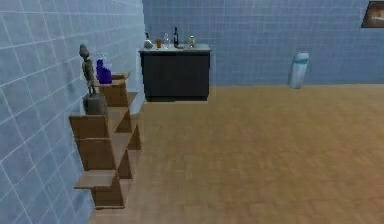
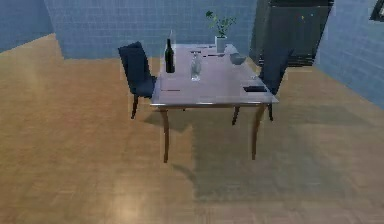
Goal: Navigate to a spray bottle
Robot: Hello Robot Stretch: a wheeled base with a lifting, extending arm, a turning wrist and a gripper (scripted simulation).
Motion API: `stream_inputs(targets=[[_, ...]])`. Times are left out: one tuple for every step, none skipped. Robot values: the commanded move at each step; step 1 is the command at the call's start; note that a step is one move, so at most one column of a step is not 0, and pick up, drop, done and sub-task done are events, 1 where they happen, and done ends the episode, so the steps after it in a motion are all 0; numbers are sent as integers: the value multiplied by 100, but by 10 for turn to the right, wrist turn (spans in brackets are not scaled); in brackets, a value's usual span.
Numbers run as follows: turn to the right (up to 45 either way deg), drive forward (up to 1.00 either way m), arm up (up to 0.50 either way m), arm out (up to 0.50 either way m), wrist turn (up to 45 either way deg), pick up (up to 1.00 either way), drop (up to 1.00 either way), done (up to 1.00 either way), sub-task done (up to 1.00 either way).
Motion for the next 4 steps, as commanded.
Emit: stream_inputs(targets=[[0, 85, 0, 0, 0, 0, 0, 0, 0], [-150, 0, 0, 0, 0, 0, 0, 0, 0], [0, 5, 0, 0, 0, 0, 0, 0, 0], [-270, 0, 0, 0, 0, 0, 0, 0, 0]])
